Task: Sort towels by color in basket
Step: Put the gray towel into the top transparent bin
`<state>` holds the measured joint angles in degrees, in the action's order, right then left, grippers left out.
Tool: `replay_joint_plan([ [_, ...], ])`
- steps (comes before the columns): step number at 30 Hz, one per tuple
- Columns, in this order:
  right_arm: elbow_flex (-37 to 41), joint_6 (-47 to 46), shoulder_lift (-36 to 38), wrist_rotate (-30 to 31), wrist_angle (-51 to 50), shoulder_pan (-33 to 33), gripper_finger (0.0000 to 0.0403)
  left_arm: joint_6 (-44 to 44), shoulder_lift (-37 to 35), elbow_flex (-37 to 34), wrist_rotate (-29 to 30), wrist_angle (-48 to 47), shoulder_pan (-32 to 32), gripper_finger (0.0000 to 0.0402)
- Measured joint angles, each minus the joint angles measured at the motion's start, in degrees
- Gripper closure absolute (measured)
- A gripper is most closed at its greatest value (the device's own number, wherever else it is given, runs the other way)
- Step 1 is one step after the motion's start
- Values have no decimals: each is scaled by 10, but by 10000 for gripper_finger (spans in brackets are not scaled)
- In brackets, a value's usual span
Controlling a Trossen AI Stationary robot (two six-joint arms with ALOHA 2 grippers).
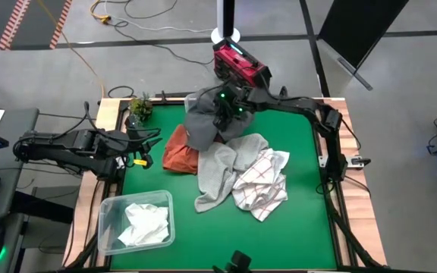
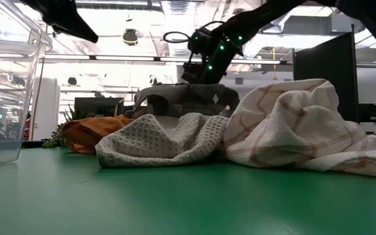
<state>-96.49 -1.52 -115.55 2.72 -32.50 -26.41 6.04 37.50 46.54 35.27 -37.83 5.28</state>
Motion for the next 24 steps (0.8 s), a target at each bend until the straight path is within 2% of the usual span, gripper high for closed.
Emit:
replay_joint_plan([
  [9,-170,33,3,0,-125,15,228,-17,0,0,1,1,0,336],
  [15,-201,78,3,5,-194,36,228,-8,0,0,1,3,0,336],
  [20,-210,71,13,84,-319,65,228,-16,19,0,2,44,0,336],
  [24,-203,52,28,144,-340,94,229,-55,64,0,2,111,0,336],
])
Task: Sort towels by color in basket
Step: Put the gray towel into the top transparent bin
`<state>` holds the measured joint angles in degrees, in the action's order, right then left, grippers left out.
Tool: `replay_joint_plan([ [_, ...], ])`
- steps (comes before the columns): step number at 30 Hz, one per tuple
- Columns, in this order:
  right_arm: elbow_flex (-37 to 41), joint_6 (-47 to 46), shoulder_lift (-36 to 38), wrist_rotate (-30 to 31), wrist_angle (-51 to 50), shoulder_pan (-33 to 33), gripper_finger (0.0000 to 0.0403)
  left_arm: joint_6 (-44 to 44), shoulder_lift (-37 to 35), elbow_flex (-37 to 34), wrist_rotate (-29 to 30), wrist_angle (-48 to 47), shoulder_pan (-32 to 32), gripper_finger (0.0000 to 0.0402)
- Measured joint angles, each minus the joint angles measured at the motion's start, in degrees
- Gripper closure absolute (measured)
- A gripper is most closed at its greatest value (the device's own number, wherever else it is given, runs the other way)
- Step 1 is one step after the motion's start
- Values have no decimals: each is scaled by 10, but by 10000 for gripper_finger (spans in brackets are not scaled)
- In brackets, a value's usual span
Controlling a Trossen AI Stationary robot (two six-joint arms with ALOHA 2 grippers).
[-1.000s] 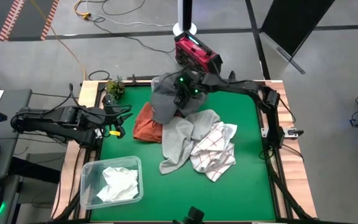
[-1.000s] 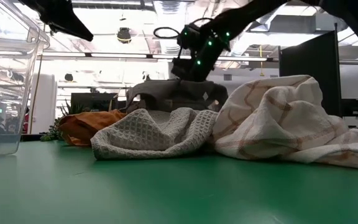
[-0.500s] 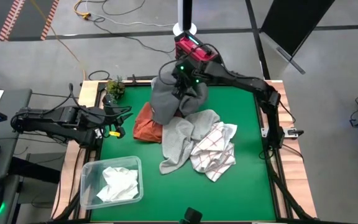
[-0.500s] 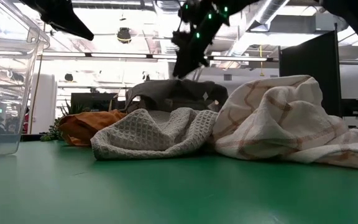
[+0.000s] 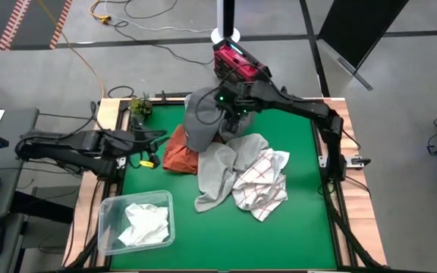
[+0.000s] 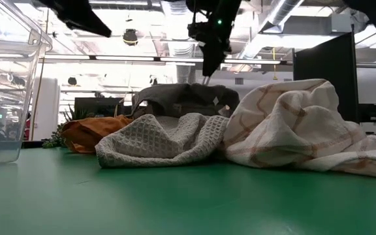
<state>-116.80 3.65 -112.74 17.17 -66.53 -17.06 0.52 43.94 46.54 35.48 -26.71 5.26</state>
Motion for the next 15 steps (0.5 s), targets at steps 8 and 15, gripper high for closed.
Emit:
replay_joint_plan([
  [8,131,-38,110,57,75,66,252,-98,140,0,-1,164,-44,336],
  [15,325,-109,236,87,184,114,272,-169,242,0,-116,277,-143,336],
])
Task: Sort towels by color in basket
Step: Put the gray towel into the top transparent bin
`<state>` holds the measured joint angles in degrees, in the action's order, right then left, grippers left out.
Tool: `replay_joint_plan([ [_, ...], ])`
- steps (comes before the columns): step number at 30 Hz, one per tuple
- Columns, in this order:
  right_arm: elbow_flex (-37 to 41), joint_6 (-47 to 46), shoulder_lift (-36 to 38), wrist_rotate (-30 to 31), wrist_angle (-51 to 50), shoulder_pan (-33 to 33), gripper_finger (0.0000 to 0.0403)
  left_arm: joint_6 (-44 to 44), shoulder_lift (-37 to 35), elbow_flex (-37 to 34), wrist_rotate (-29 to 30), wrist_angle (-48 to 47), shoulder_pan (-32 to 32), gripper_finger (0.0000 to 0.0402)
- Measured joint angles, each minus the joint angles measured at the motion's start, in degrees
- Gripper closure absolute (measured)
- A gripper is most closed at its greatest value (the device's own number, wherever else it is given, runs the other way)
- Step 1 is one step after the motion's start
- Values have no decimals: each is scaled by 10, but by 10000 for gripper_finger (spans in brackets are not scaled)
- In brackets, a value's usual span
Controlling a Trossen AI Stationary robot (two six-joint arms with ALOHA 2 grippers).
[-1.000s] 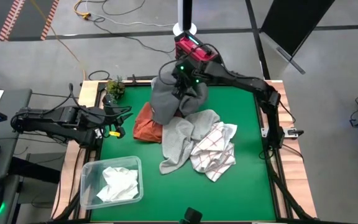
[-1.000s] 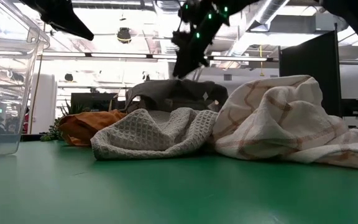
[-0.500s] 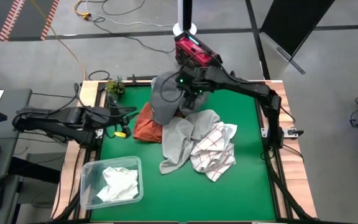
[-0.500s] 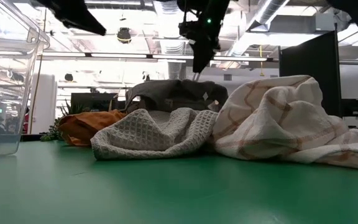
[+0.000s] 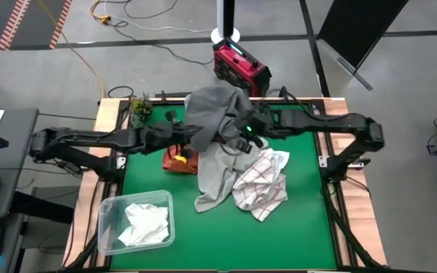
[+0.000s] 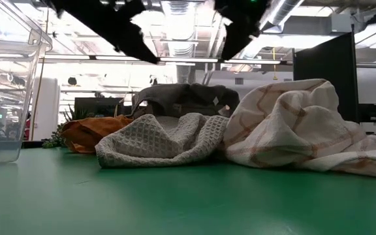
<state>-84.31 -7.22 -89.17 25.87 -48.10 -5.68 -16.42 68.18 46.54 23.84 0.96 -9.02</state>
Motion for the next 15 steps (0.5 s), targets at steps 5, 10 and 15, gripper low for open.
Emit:
replay_joint_plan([
  [5,89,-31,59,17,84,43,275,-9,43,1,-97,70,-74,350],
  [10,127,-57,87,97,127,91,275,-12,80,27,-134,67,-128,369],
  [15,145,-65,91,142,168,132,275,-13,128,62,-192,67,-161,384],
])
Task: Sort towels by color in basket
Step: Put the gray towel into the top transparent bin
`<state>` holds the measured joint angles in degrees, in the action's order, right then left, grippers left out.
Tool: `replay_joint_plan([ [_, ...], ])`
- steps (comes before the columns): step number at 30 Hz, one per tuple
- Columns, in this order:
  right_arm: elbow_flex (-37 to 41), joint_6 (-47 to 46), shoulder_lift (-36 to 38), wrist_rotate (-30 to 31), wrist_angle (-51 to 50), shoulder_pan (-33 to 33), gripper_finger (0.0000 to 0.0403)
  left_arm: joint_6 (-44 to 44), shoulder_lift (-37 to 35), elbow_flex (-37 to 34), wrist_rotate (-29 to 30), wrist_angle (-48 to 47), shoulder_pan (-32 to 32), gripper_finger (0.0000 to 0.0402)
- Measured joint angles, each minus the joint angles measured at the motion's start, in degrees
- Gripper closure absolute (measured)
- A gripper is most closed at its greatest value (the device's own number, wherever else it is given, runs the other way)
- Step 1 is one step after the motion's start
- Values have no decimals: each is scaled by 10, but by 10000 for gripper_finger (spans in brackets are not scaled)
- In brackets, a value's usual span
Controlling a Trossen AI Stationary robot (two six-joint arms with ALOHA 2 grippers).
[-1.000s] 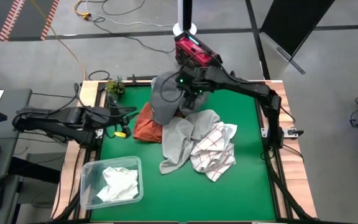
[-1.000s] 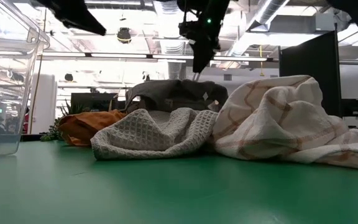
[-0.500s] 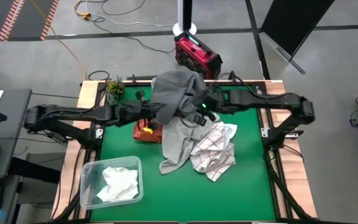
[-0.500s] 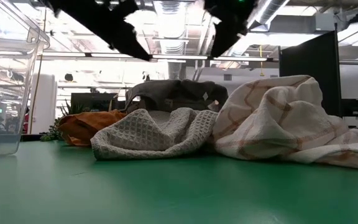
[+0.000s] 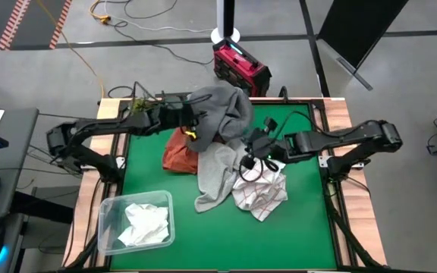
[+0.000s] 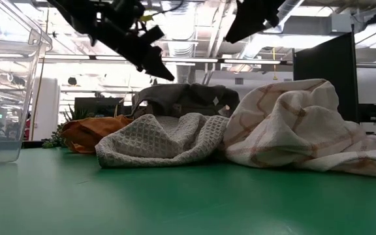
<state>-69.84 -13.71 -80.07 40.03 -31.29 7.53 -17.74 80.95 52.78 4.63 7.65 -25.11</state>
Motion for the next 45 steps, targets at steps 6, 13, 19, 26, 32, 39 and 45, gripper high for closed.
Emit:
replay_joint_plan([
  [6,2,-24,-15,46,1,38,275,-11,56,45,-18,-14,-13,390],
  [13,2,-50,-16,107,-39,69,275,-16,74,76,-19,-54,-12,390],
  [19,2,-58,-16,128,-52,75,275,-16,65,77,-19,-86,-6,390],
  [26,2,-58,-16,128,-53,66,275,-15,61,76,-14,-100,7,388],
  [32,2,-59,-16,128,-55,66,275,-17,27,76,23,-91,20,361],
  [39,2,-59,-16,128,-57,66,275,-6,-33,76,2,-131,42,335],
  [45,2,-55,-16,128,-61,66,275,-44,-18,76,-13,-139,69,320],
])
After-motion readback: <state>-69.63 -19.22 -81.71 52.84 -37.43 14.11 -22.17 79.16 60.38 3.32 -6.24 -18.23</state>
